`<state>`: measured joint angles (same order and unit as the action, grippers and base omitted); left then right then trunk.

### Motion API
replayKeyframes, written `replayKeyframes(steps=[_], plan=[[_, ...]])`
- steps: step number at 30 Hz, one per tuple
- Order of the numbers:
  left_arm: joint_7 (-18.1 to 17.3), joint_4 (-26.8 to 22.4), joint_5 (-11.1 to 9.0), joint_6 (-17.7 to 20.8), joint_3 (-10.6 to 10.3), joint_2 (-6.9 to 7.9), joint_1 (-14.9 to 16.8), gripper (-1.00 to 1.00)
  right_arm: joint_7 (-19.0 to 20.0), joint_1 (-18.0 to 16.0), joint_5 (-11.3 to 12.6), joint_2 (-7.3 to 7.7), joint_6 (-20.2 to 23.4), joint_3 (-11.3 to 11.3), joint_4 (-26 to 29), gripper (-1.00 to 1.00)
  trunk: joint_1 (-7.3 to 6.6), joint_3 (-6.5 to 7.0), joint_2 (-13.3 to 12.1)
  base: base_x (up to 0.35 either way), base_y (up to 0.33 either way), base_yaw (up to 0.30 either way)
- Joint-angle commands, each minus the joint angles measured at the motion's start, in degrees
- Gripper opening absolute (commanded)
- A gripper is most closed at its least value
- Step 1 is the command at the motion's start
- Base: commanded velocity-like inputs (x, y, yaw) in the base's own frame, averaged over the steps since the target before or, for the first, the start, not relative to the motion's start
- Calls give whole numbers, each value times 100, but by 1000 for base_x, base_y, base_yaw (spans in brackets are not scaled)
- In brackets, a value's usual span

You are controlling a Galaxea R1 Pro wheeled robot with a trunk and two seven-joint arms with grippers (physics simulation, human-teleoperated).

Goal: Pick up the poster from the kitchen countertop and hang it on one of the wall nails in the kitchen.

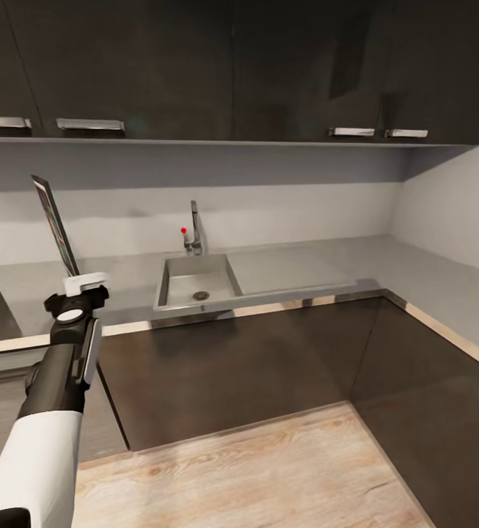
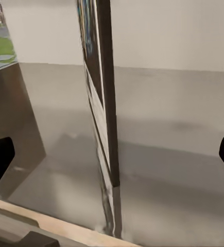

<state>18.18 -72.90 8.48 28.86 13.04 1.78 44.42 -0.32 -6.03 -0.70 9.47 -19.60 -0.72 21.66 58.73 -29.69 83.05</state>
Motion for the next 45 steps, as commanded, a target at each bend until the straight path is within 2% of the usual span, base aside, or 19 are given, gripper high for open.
replayKeyframes(steps=[1,8,26,33,38,45], plan=[[-7,-5,55,41,37,5,4,100,-3,-3,-7,2,-17,-7,-4,100,0,-6,3,36,0,0],[-14,-23,57,41,236,66,2,100,-3,-3,-6,2,-17,-7,-4,100,0,-6,3,95,0,0],[-25,9,66,40,277,101,4,100,-3,-3,-8,2,-17,-7,-4,100,0,-6,3,136,7,0],[-25,183,57,15,286,214,3,100,-3,-3,0,24,-24,4,-4,100,0,-6,3,165,0,0],[-25,491,48,-311,287,344,3,100,-3,-3,-1,21,-26,2,-9,100,0,-6,3,48,0,0],[-33,658,36,-445,293,418,-1,100,-3,-3,-1,20,-26,2,-12,100,0,-6,3,123,70,0]])
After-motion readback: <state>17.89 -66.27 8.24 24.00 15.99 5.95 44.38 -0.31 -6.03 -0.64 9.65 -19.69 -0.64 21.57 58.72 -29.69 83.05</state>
